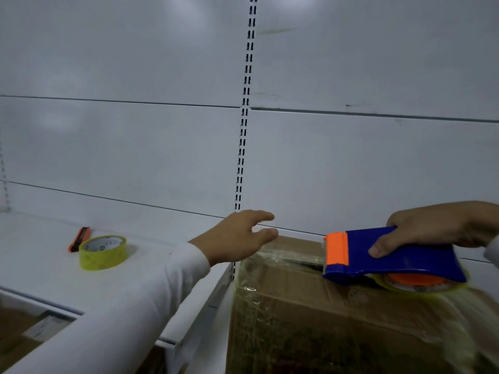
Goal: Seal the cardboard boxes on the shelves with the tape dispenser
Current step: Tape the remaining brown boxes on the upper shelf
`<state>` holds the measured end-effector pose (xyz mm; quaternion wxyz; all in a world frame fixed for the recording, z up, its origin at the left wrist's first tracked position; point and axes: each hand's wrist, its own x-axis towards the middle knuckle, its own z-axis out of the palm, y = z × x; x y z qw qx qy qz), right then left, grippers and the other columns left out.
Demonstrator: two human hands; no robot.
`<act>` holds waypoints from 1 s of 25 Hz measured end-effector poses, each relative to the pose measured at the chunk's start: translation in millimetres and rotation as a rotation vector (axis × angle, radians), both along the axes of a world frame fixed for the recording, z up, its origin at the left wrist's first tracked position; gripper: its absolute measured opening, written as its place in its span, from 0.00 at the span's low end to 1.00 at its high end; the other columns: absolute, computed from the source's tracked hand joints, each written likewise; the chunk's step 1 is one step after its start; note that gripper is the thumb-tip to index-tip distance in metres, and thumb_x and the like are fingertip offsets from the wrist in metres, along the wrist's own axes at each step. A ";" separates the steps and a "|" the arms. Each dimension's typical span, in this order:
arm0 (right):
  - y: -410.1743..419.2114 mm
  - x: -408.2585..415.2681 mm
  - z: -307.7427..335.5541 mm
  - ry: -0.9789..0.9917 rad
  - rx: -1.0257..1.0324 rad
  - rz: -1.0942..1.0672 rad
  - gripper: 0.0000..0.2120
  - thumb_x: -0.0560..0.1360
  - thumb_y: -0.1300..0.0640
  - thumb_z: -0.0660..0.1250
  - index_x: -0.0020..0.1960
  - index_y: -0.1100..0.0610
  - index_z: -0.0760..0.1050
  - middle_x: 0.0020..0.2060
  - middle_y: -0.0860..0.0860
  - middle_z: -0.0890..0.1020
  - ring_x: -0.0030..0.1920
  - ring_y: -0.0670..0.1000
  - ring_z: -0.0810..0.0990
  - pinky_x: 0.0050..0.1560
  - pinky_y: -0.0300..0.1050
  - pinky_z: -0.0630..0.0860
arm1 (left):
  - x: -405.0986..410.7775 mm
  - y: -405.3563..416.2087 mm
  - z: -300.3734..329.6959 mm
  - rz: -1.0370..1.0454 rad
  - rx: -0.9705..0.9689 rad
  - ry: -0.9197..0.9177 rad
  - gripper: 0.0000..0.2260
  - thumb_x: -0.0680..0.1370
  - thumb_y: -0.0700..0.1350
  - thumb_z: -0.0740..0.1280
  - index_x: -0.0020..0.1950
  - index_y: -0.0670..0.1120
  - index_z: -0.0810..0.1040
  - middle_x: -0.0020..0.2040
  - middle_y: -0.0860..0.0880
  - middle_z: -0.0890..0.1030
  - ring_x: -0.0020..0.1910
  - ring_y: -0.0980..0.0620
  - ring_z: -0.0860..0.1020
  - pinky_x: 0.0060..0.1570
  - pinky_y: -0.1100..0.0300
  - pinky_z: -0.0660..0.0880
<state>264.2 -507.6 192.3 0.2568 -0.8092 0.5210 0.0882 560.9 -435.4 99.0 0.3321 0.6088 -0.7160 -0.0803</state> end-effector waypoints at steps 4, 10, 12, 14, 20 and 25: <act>2.4 -0.2 -3.8 -0.008 -0.009 0.007 0.29 0.62 0.34 0.74 0.49 0.58 0.82 0.42 0.53 0.87 0.38 0.50 0.85 0.39 0.41 0.78 | -37.3 -21.2 -19.3 -0.002 0.251 -0.378 0.18 0.83 0.52 0.50 0.67 0.47 0.69 0.71 0.46 0.68 0.72 0.47 0.63 0.71 0.50 0.59; 1.0 -24.4 5.4 -0.065 0.066 0.027 0.27 0.64 0.36 0.77 0.49 0.58 0.83 0.44 0.55 0.87 0.39 0.51 0.85 0.38 0.41 0.79 | -34.2 -20.5 -19.2 -0.011 0.320 -0.448 0.25 0.83 0.57 0.45 0.78 0.50 0.51 0.79 0.50 0.51 0.77 0.54 0.48 0.71 0.61 0.43; -1.0 -48.2 9.8 -0.096 0.085 0.011 0.30 0.61 0.34 0.75 0.51 0.58 0.83 0.47 0.57 0.86 0.41 0.53 0.85 0.38 0.41 0.79 | -33.8 -18.6 -20.0 -0.021 0.317 -0.421 0.25 0.82 0.58 0.45 0.78 0.51 0.51 0.79 0.52 0.51 0.77 0.55 0.48 0.70 0.62 0.43; -2.3 -79.6 9.2 -0.100 0.091 -0.018 0.30 0.60 0.34 0.76 0.49 0.57 0.84 0.46 0.58 0.86 0.40 0.53 0.85 0.38 0.41 0.79 | -25.9 -17.2 -21.4 -0.009 0.321 -0.418 0.26 0.82 0.59 0.45 0.78 0.52 0.51 0.78 0.53 0.51 0.77 0.55 0.48 0.71 0.61 0.43; -5.7 -139.2 -21.4 -0.222 0.159 -0.104 0.31 0.61 0.34 0.77 0.50 0.58 0.85 0.48 0.60 0.86 0.43 0.55 0.85 0.42 0.45 0.79 | -8.9 -24.0 -19.0 -0.027 0.363 -0.466 0.26 0.81 0.62 0.45 0.78 0.55 0.51 0.78 0.54 0.51 0.76 0.56 0.48 0.72 0.59 0.43; 3.2 -109.1 -48.3 -0.391 0.156 -0.133 0.33 0.58 0.36 0.76 0.51 0.61 0.82 0.45 0.58 0.86 0.39 0.52 0.84 0.39 0.42 0.79 | 26.1 -22.0 -14.4 0.000 0.382 -0.487 0.28 0.78 0.64 0.45 0.77 0.58 0.51 0.78 0.58 0.52 0.76 0.58 0.50 0.72 0.58 0.44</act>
